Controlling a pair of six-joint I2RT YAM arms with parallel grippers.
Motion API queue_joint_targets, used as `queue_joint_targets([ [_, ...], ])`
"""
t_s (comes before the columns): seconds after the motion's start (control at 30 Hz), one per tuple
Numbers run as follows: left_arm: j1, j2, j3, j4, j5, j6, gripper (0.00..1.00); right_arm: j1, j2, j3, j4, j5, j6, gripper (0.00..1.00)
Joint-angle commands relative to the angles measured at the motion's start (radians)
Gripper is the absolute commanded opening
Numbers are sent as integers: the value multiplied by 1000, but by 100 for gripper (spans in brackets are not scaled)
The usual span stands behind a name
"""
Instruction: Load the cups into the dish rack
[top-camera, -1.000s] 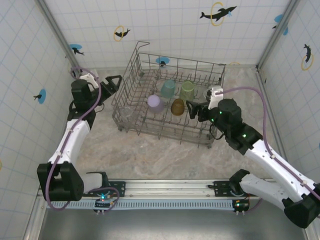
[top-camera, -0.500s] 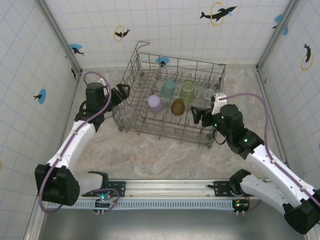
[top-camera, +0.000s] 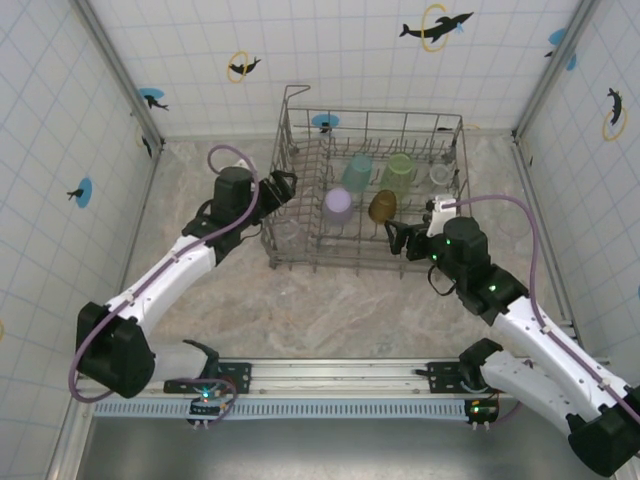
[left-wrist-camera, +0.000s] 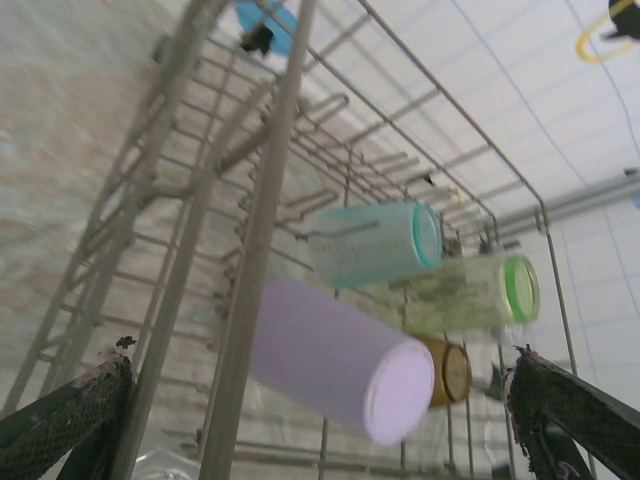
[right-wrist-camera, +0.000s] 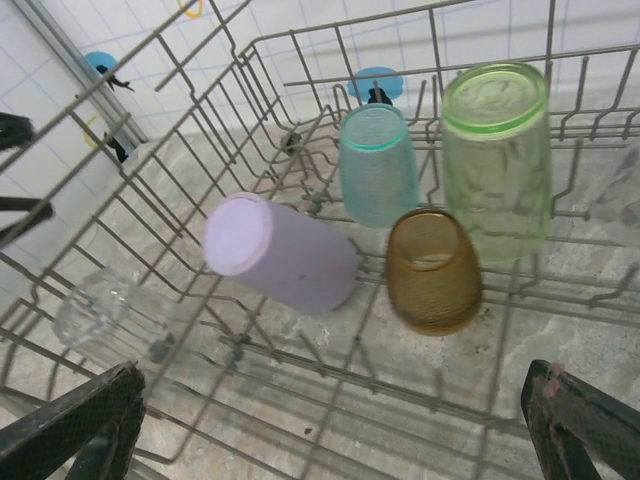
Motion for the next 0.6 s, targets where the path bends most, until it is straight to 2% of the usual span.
queue_joint_targets([
  [0.0, -12, 11, 43, -41, -36, -6, 97, -6, -33, -13, 27, -8, 14, 100],
  [0.23, 1, -29, 89, -152, -237, 104, 97, -9, -66, -8, -9, 10, 7, 100],
  [0.4, 41, -54, 115, -208, -293, 157, 98, -12, -63, 0, -19, 3, 4, 100],
  [0.57, 162, -63, 144, -259, -295, 205, 98, -15, -48, 16, -28, -2, -2, 100],
])
